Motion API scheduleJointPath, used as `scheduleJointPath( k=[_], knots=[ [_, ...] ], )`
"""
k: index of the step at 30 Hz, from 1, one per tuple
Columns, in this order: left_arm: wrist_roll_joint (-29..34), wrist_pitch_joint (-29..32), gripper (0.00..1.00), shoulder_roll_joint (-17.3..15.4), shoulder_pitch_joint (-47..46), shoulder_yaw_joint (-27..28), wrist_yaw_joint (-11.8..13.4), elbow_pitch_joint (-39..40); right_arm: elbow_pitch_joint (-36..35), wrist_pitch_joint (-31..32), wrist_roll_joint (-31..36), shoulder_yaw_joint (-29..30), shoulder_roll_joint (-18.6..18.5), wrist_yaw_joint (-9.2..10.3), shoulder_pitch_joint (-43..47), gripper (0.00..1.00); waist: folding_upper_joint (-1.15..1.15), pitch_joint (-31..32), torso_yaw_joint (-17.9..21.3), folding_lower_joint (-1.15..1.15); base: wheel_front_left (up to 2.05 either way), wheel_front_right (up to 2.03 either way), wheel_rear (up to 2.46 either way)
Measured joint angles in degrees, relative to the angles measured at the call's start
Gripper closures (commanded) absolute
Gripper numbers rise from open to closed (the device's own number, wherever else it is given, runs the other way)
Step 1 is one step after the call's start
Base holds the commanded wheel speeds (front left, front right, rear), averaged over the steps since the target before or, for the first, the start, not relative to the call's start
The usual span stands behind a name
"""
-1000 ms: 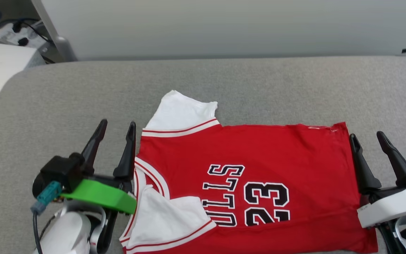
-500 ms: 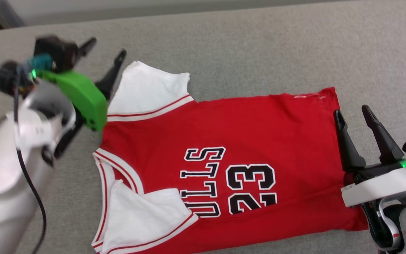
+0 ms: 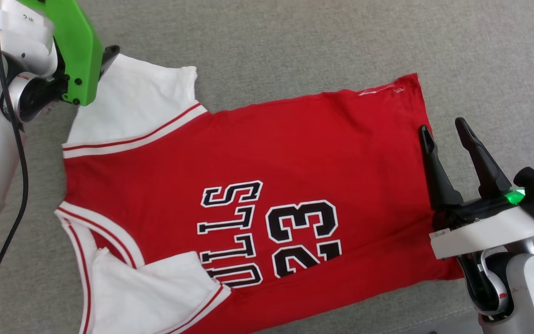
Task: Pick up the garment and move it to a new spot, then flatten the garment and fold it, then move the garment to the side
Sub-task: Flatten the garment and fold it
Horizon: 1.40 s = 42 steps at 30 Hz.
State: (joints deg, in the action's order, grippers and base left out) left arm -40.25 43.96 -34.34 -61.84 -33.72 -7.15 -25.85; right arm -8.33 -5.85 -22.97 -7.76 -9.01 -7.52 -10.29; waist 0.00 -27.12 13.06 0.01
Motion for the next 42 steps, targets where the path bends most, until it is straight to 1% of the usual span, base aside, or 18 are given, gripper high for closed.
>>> scheduleJointPath(
  k=[2,3,5,10,11,12,15,19,25,29,31,34,38,39,40,42],
  knots=[
    [-0.2,1.2,0.0,0.0,-0.3,-0.2,0.3,-2.0,0.4,-0.3,0.0,-0.4,0.0,0.0,-0.4,0.0,0.0,-0.9,0.8,0.0,0.0,0.0,0.0],
    [-0.2,1.6,0.0,0.0,-0.4,-0.2,0.8,-3.2,0.5,-0.5,0.0,-0.6,0.0,0.0,-0.6,0.0,0.0,-1.4,1.3,0.0,0.0,0.0,0.0],
    [-0.2,2.3,0.0,0.0,-0.5,-0.1,2.5,-5.5,0.8,-0.5,-0.4,-1.3,0.0,0.0,-0.7,0.0,0.0,-2.1,2.0,0.0,0.0,0.0,0.0],
    [-1.3,2.9,0.0,-0.4,-1.4,1.4,4.4,-8.5,1.6,-1.0,-1.1,-3.4,0.0,0.0,-1.0,0.0,0.0,-3.6,3.6,0.0,0.0,0.0,0.0],
    [-1.7,3.4,0.66,-0.4,-1.6,1.7,4.4,-8.8,1.6,-1.1,-1.1,-3.4,-0.1,0.0,-1.0,0.0,0.0,-3.8,3.8,0.0,0.0,0.0,0.0],
    [-2.2,4.0,1.0,-0.4,-1.7,2.1,4.4,-9.1,1.8,-1.2,-1.1,-3.4,-0.1,0.0,-1.0,0.0,0.0,-4.0,3.9,0.0,0.0,0.0,0.0],
    [-4.0,6.8,1.0,-0.4,-2.1,2.2,4.3,-9.0,2.4,-1.5,-1.1,-3.3,-0.4,0.0,-1.0,0.0,0.0,-4.1,3.9,0.0,0.0,0.0,0.0],
    [-4.7,6.4,1.0,0.5,-2.0,2.3,4.3,-8.6,2.9,-1.5,-1.1,-2.9,-0.5,0.0,-1.2,0.0,0.0,-3.7,3.1,0.0,0.0,0.0,0.0],
    [-4.6,0.0,1.0,2.5,0.0,2.0,4.3,-8.6,3.4,-0.4,-1.0,-2.4,-0.9,0.0,-1.7,0.0,0.0,-1.8,2.1,0.0,0.0,0.0,0.0],
    [-4.8,-4.2,1.0,5.5,1.9,1.9,3.3,-8.1,3.8,1.5,-1.0,-0.9,-1.7,0.0,-1.5,0.0,0.0,0.5,0.9,0.0,0.0,0.0,0.0],
    [-5.0,-6.1,1.0,6.3,2.4,1.9,2.9,-7.2,4.3,3.4,-1.0,1.0,-2.1,-0.01,-1.4,0.0,0.0,1.7,0.2,-0.01,0.0,0.0,0.0],
    [-4.7,-9.8,1.0,6.7,2.9,1.8,2.3,-4.9,5.1,7.9,-0.1,4.2,-3.5,0.0,-0.9,0.0,0.0,3.4,-1.6,-0.01,0.0,0.0,0.0],
    [-4.7,-12.3,1.0,7.0,5.1,1.6,1.9,-1.4,5.4,15.2,0.3,5.5,-6.5,0.0,-1.0,0.0,0.0,5.2,-4.1,-0.01,0.0,0.0,0.0],
    [-4.6,-13.4,1.0,6.9,6.6,1.0,1.8,1.2,5.7,20.5,2.7,5.8,-9.7,-0.01,-1.6,0.0,0.0,6.0,-5.6,-0.01,0.0,0.0,0.0],
    [-4.4,-13.7,1.0,6.7,7.3,0.6,1.8,2.5,5.9,23.0,3.5,6.1,-11.3,0.0,-2.2,0.0,0.0,6.4,-6.3,-0.01,0.0,0.0,0.0],
    [-4.4,-14.0,1.0,6.7,8.7,0.2,1.8,5.0,6.2,27.5,2.6,6.8,-12.7,0.01,-3.5,0.0,0.0,6.9,-7.6,-0.01,0.0,0.0,0.0]
  ],
)
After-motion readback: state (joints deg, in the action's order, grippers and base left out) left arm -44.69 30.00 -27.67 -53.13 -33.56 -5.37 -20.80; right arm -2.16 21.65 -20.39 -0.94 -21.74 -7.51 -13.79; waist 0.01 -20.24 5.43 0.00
